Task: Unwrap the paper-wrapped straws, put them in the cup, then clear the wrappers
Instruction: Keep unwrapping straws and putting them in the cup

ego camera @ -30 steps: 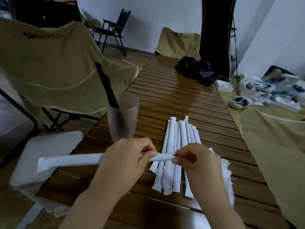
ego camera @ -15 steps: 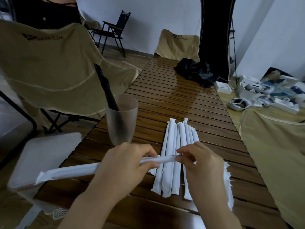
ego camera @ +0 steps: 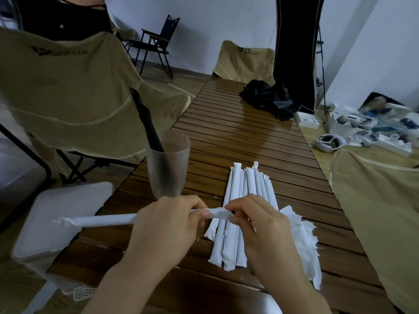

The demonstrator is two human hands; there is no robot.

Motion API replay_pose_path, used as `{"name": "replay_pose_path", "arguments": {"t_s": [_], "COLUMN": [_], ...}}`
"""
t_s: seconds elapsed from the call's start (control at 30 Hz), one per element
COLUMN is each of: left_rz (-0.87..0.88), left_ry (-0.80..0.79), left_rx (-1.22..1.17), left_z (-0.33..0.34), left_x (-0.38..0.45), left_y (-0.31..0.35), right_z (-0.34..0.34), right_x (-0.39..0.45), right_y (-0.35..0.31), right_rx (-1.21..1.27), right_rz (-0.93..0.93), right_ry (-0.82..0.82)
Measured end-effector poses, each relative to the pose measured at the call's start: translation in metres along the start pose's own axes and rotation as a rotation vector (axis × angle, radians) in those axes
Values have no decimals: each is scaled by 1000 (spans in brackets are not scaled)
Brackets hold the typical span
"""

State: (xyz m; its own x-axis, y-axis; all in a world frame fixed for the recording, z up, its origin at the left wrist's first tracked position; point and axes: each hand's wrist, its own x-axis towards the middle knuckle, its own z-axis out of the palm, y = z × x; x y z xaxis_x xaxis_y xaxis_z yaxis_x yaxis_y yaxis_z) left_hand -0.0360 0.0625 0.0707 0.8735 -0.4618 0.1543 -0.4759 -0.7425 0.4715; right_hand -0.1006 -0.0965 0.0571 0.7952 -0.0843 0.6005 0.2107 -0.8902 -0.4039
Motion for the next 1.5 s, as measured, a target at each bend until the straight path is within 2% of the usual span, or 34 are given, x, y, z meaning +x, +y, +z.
{"name": "replay_pose_path", "arguments": {"t_s": [0.13,0.23,0.57,0.73,0.87,1.03,1.13,1.2,1.33,1.43,1.5], "left_rz": [-48,-43,-15,33,57,9,25,52,102,131,146], "left_ry": [22,7,-75,-83,-101,-80,-157,-190,-168,-172,-183], "left_rx": [-7,-17,-223,-282,-263,-210,-164,-127,-64,-65,-82], "left_z": [-3,-4,-2,1,-1,-13,-7,-2,0,0,1], "left_x": [3,3,5,5,5,2,-1,-2,-2,0,2], "left_y": [-8,-10,-18,-13,-10,-24,-21,-17,-14,-11,-7], "right_z": [2,4,-1,-6,-15,-37,-33,-27,-26,-21,-10], "right_x": [-1,-1,0,1,-2,-9,-16,-19,-8,-1,1], "right_y": [-9,-5,12,24,38,61,68,67,41,14,5], "right_rx": [41,54,109,54,-85,-244,-304,-297,-180,-79,-115], "right_rz": [-63,-11,41,57,66,308,477,518,387,185,51], "right_ry": [-53,-79,-1,-26,-38,10,-106,-158,-18,-129,-212]}}
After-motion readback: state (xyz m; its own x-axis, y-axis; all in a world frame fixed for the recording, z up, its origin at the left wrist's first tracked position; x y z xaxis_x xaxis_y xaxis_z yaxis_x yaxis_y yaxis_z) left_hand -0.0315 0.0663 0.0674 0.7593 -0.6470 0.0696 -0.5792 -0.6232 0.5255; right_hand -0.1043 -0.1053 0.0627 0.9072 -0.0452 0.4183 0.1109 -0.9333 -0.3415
